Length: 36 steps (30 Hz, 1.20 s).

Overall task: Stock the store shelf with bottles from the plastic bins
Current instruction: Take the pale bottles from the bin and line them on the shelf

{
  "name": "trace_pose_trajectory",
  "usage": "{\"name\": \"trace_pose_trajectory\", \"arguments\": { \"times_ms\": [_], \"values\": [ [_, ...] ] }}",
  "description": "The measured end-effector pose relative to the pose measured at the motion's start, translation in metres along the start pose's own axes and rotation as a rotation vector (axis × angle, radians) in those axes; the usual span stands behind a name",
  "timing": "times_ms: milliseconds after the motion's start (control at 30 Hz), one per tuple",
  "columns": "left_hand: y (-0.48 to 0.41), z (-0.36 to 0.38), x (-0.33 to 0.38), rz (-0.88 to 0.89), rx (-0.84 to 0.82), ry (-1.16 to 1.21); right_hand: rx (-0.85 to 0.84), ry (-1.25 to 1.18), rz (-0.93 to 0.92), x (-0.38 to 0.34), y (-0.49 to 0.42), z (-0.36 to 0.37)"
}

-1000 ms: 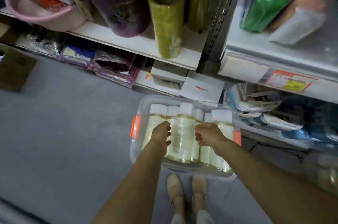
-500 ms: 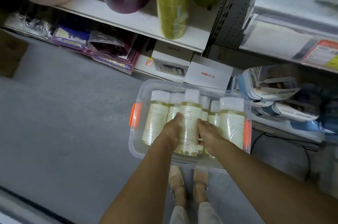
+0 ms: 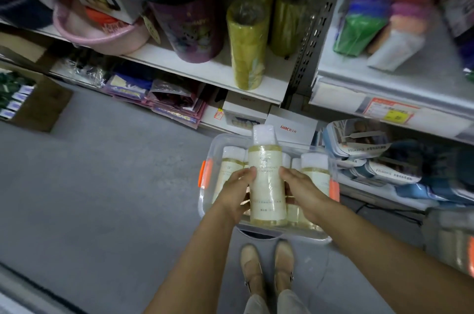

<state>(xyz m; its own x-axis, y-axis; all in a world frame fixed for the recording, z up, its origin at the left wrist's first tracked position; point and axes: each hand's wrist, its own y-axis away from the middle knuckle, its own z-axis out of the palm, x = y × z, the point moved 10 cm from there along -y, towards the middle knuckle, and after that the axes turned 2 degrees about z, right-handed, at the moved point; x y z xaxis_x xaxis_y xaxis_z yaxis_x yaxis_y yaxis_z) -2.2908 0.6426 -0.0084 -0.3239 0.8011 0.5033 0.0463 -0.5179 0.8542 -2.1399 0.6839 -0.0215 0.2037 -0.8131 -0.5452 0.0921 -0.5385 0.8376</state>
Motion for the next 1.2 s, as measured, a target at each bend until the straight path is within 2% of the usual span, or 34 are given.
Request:
{"name": "trace_pose_trajectory", "arguments": {
  "times_ms": [200,700,1000,1200],
  "values": [
    [0.061,-0.002,0.051,0.141,-0.019,-0.024,-0.034,0.040,-0.134,-0.066,0.073,0.008],
    [0.223,0.015,0.196,0.535,-0.118,-0.099,0.004,0.141,-0.489,-0.209,0.244,0.010],
    [0.295,0.049,0.260,0.710,-0.191,-0.210,0.085,0.172,-0.671,-0.263,0.325,-0.004],
    [0.338,0.094,0.304,0.827,-0.191,-0.346,0.211,0.142,-0.826,-0.298,0.368,-0.033]
  ]
}}
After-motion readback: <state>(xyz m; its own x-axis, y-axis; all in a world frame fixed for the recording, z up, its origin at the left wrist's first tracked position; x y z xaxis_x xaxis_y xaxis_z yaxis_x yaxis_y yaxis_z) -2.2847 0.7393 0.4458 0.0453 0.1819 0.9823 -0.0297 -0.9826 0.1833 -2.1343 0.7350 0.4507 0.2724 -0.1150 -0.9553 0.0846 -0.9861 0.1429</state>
